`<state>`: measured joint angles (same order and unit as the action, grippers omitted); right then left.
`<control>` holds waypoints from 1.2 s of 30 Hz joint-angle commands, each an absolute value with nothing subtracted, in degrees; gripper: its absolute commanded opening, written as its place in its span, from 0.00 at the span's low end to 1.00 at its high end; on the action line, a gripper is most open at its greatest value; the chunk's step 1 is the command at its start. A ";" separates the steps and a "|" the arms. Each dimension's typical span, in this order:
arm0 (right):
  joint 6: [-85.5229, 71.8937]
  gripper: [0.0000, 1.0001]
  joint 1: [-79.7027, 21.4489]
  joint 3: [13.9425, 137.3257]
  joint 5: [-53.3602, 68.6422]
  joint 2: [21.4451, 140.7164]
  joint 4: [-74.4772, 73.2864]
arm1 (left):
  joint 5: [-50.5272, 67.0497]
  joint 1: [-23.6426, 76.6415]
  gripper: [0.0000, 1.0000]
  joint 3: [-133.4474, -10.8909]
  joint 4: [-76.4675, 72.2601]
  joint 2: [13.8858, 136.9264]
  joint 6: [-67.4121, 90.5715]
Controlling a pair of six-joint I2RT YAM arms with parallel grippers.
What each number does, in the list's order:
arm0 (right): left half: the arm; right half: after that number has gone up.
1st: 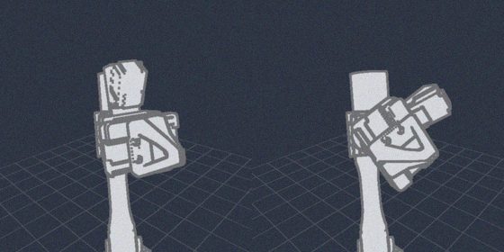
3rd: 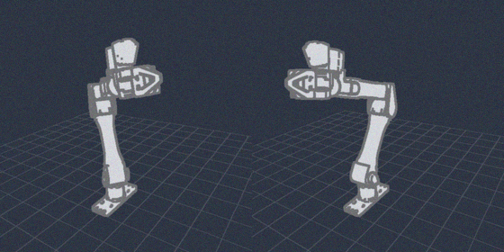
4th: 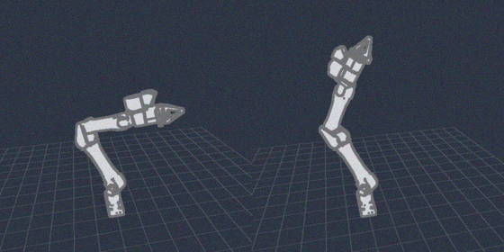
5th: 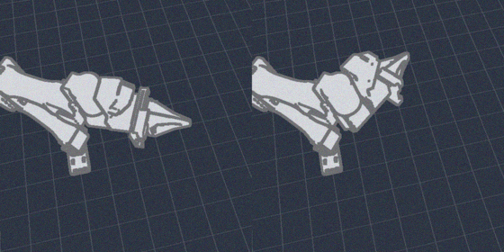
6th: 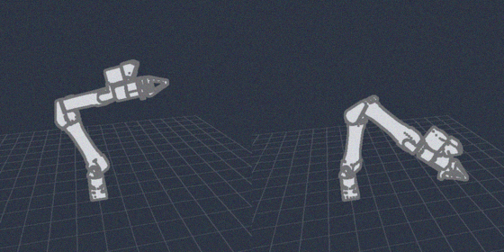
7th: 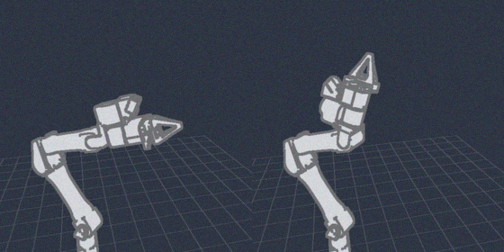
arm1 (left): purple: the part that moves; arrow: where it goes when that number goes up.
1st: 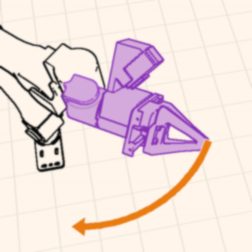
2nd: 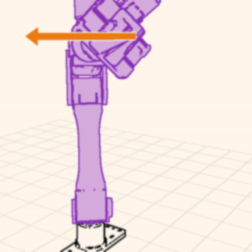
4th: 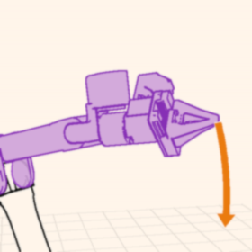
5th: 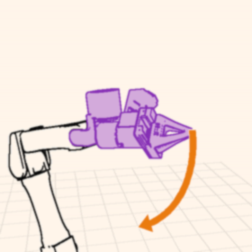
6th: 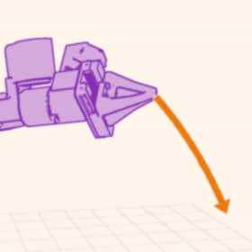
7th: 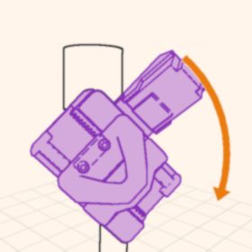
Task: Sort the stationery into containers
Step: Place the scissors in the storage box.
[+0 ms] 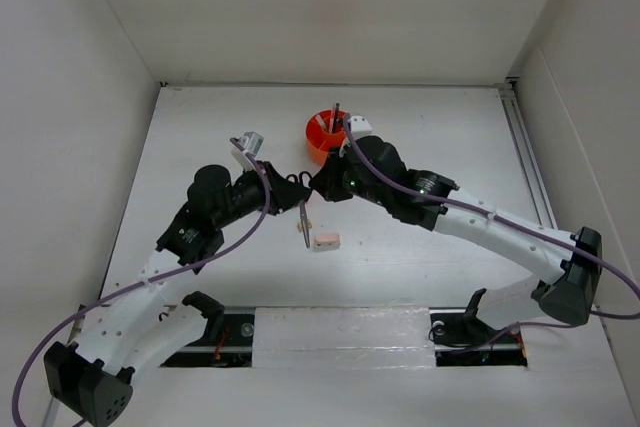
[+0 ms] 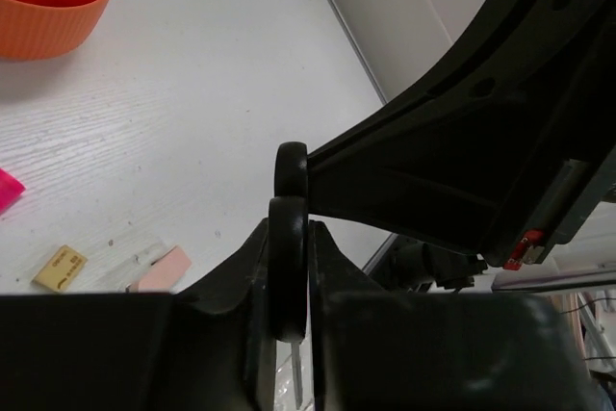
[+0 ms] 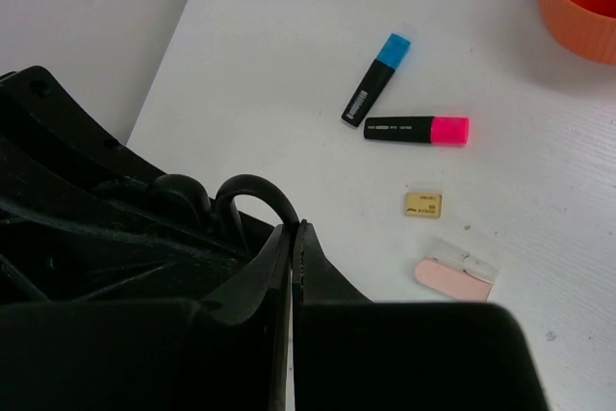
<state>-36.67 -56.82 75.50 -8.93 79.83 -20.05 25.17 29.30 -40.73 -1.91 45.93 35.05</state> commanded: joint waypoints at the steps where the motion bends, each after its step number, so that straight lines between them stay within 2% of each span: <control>1: -36.30 0.00 -57.83 78.40 -7.29 78.13 -15.82 | 24.79 29.18 0.00 -41.13 -3.60 45.70 34.19; 7: -35.77 0.00 -57.83 77.26 -7.82 77.52 -13.97 | 22.68 29.18 0.00 -41.13 -3.69 45.70 34.72; 8: -35.25 0.07 -57.83 76.73 -7.82 77.00 -13.97 | 22.07 29.18 0.00 -41.13 -4.30 45.70 35.41; 9: -35.24 0.18 -57.83 76.73 -8.34 76.47 -13.97 | 21.28 29.18 0.00 -41.13 -4.83 45.70 35.42; 10: -35.24 0.40 -57.83 76.73 -9.65 76.46 -13.97 | 19.36 29.18 0.00 -41.13 -5.44 45.70 35.42; 11: -34.72 0.73 -57.83 76.03 -10.71 75.59 -13.97 | 18.29 29.18 0.00 -41.13 -5.45 46.23 35.42; 12: -34.72 0.84 -57.83 76.03 -12.03 74.28 -14.58 | 17.15 29.18 0.00 -41.65 -5.97 47.19 35.42; 13: -34.72 0.91 -57.83 75.50 -13.43 73.48 -15.72 | 15.92 29.18 0.00 -42.18 -6.50 48.07 35.42; 16: -34.19 0.97 -57.22 73.75 -18.80 69.37 -17.66 | 11.70 29.18 0.00 -45.60 -7.64 53.07 33.58; 22: -33.66 0.98 -54.67 69.18 -22.85 59.60 -22.58 | 0.37 27.79 0.00 -56.49 -9.31 64.40 25.85; 28: -32.52 0.98 -54.14 66.18 -23.38 50.28 -27.94 | 2.46 21.88 0.00 -68.88 -18.10 76.00 14.11; 30: -32.52 0.98 -54.14 64.78 -21.63 47.30 -28.56 | 6.04 19.78 0.00 -77.75 -17.58 83.65 9.60; 32: -32.52 0.98 -54.14 64.17 -19.78 45.36 -30.05 | 15.61 17.07 0.00 -82.68 -18.45 88.66 8.00; 35: -32.52 0.98 -54.14 63.46 -18.38 42.37 -31.37 | 32.10 8.21 0.00 -86.64 -31.43 99.01 14.99; 36: -32.52 0.98 -54.14 63.46 -18.37 42.36 -31.90 | 34.60 7.13 0.00 -86.66 -34.07 99.05 15.03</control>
